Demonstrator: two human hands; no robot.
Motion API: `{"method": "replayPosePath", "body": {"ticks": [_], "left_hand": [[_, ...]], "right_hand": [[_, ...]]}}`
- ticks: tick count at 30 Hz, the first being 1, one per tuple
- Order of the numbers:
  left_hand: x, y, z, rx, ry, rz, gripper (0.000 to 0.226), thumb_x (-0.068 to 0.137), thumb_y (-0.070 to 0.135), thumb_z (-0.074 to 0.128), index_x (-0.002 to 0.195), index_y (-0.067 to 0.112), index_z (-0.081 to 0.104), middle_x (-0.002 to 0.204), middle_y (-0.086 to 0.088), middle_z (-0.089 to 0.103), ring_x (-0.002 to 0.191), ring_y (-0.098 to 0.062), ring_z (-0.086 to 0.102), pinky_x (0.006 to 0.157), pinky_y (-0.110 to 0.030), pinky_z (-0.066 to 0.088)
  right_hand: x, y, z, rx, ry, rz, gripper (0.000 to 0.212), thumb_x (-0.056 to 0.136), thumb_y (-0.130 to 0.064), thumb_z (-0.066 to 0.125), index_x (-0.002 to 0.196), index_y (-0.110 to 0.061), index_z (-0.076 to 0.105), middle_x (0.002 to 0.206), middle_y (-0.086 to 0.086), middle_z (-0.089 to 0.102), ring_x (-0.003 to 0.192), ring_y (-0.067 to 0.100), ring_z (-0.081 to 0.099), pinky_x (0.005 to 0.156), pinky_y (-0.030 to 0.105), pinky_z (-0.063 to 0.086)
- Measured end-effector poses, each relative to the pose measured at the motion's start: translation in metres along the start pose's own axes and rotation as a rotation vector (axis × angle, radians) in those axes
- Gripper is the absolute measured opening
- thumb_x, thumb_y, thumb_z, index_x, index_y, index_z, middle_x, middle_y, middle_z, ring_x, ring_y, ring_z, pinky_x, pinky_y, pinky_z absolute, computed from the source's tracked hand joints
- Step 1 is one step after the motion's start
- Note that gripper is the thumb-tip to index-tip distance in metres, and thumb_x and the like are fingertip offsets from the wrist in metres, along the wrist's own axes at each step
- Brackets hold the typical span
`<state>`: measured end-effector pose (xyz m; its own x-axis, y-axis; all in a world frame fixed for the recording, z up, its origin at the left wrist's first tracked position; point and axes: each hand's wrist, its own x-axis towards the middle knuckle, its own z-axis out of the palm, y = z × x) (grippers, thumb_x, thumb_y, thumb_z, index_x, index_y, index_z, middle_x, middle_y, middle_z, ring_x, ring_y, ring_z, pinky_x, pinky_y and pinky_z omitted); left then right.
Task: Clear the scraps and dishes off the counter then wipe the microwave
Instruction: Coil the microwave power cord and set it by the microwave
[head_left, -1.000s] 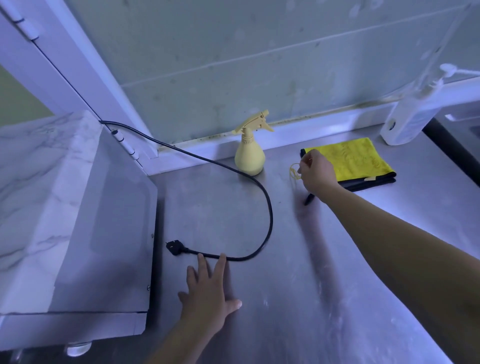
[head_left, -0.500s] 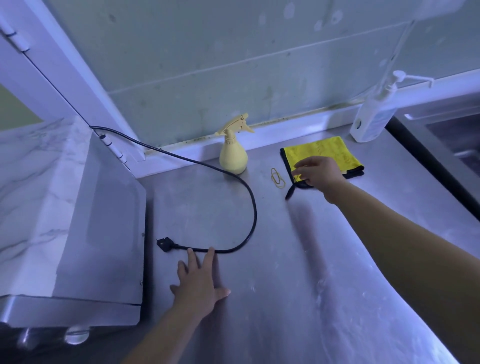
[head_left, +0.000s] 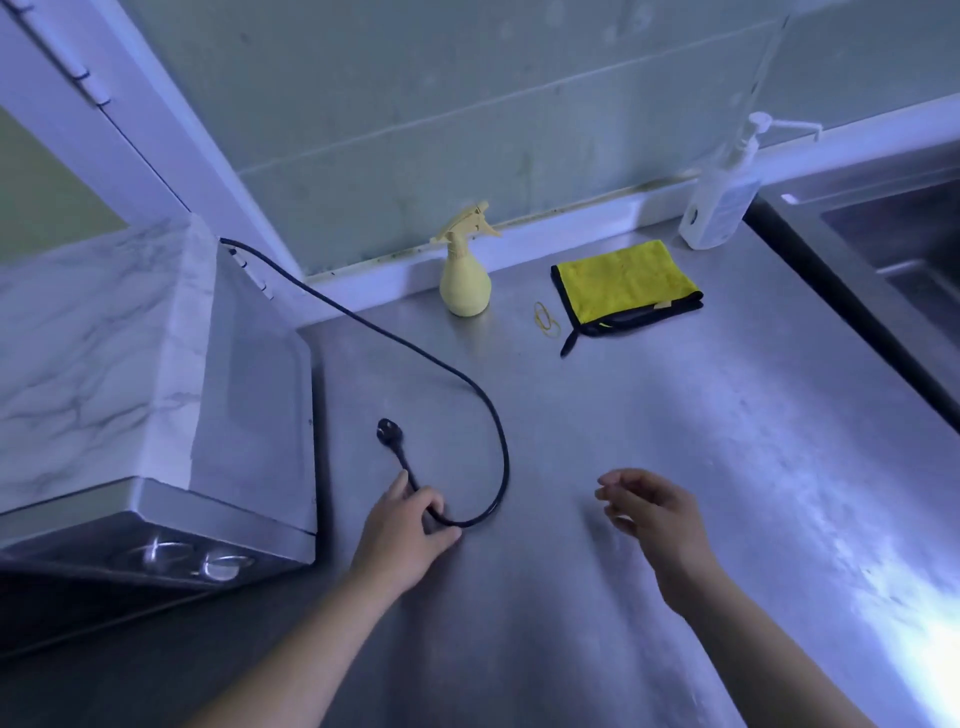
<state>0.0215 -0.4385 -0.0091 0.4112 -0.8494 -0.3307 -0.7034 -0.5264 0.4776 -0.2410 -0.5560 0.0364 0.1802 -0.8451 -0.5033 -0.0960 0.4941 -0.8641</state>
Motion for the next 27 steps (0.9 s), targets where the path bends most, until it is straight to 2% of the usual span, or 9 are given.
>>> {"method": "replayPosePath", "body": {"ticks": [2, 4, 8, 11, 15, 20, 22, 25, 27], "left_hand": [[-0.026, -0.005, 0.003, -0.072, 0.050, 0.070, 0.033, 0.077, 0.043, 0.078, 0.077, 0.031, 0.048, 0.107, 0.037, 0.036, 0.091, 0.012, 0.040, 0.071, -0.004, 0.034], [-0.052, -0.008, 0.007, -0.139, 0.078, 0.124, 0.034, 0.076, 0.043, 0.078, 0.077, 0.031, 0.047, 0.113, 0.047, 0.033, 0.095, 0.012, 0.039, 0.077, 0.000, 0.034], [-0.102, -0.011, 0.010, -0.231, 0.115, 0.156, 0.036, 0.073, 0.054, 0.073, 0.074, 0.032, 0.044, 0.109, 0.026, 0.047, 0.106, 0.020, 0.043, 0.080, -0.001, 0.033], [-0.137, -0.017, 0.012, -0.259, 0.147, 0.140, 0.035, 0.073, 0.056, 0.071, 0.075, 0.032, 0.045, 0.099, 0.017, 0.051, 0.107, 0.016, 0.046, 0.079, -0.005, 0.035], [-0.181, -0.031, 0.014, -0.327, 0.196, 0.144, 0.035, 0.072, 0.055, 0.072, 0.076, 0.032, 0.046, 0.098, 0.015, 0.054, 0.103, 0.025, 0.041, 0.081, -0.008, 0.038], [-0.228, -0.058, 0.011, -0.458, 0.229, 0.114, 0.040, 0.073, 0.058, 0.071, 0.077, 0.026, 0.048, 0.093, 0.010, 0.058, 0.124, 0.023, 0.037, 0.090, -0.019, 0.044], [-0.244, -0.069, 0.005, -0.500, 0.233, 0.115, 0.042, 0.073, 0.059, 0.071, 0.078, 0.024, 0.048, 0.094, 0.012, 0.060, 0.133, 0.017, 0.034, 0.092, -0.016, 0.043], [-0.267, -0.084, -0.006, -0.579, 0.226, 0.114, 0.042, 0.073, 0.059, 0.071, 0.078, 0.024, 0.050, 0.098, 0.017, 0.061, 0.136, 0.015, 0.032, 0.090, -0.004, 0.036], [-0.281, -0.093, -0.013, -0.657, 0.230, 0.113, 0.040, 0.072, 0.055, 0.073, 0.077, 0.023, 0.051, 0.097, 0.019, 0.062, 0.133, 0.016, 0.035, 0.091, 0.000, 0.033]], "right_hand": [[-0.025, 0.018, -0.004, -0.002, 0.002, 0.026, 0.012, 0.092, 0.009, 0.059, 0.091, 0.005, 0.071, 0.083, 0.013, 0.068, 0.073, 0.025, 0.055, 0.076, 0.037, 0.044], [-0.046, 0.036, -0.005, -0.018, -0.002, 0.045, 0.011, 0.091, 0.008, 0.062, 0.090, 0.002, 0.072, 0.082, 0.013, 0.068, 0.074, 0.025, 0.054, 0.075, 0.037, 0.044], [-0.083, 0.065, 0.000, -0.122, 0.017, 0.034, 0.017, 0.090, 0.003, 0.066, 0.086, -0.011, 0.074, 0.081, 0.007, 0.073, 0.073, 0.022, 0.060, 0.070, 0.030, 0.047], [-0.110, 0.080, 0.003, -0.414, -0.009, -0.126, 0.020, 0.090, -0.004, 0.067, 0.084, -0.022, 0.073, 0.080, -0.007, 0.073, 0.075, 0.011, 0.065, 0.067, 0.017, 0.049], [-0.146, 0.104, 0.011, -0.936, -0.122, -0.383, 0.017, 0.093, -0.014, 0.064, 0.105, -0.019, 0.075, 0.097, -0.006, 0.072, 0.097, 0.021, 0.061, 0.085, 0.032, 0.045], [-0.193, 0.138, 0.035, -1.320, -0.433, -0.387, 0.030, 0.098, -0.029, 0.045, 0.120, -0.030, 0.066, 0.117, -0.006, 0.068, 0.114, 0.022, 0.054, 0.094, 0.029, 0.038], [-0.208, 0.142, 0.045, -1.377, -0.450, -0.343, 0.033, 0.098, -0.031, 0.042, 0.124, -0.031, 0.064, 0.124, -0.004, 0.066, 0.117, 0.023, 0.054, 0.096, 0.029, 0.040], [-0.227, 0.132, 0.062, -1.349, -0.328, -0.265, 0.031, 0.100, -0.031, 0.047, 0.122, -0.030, 0.069, 0.129, -0.005, 0.064, 0.116, 0.020, 0.058, 0.095, 0.028, 0.043], [-0.239, 0.120, 0.078, -1.042, -0.211, -0.161, 0.022, 0.099, -0.033, 0.057, 0.109, -0.024, 0.074, 0.119, -0.002, 0.070, 0.101, 0.016, 0.065, 0.088, 0.028, 0.048]]}}
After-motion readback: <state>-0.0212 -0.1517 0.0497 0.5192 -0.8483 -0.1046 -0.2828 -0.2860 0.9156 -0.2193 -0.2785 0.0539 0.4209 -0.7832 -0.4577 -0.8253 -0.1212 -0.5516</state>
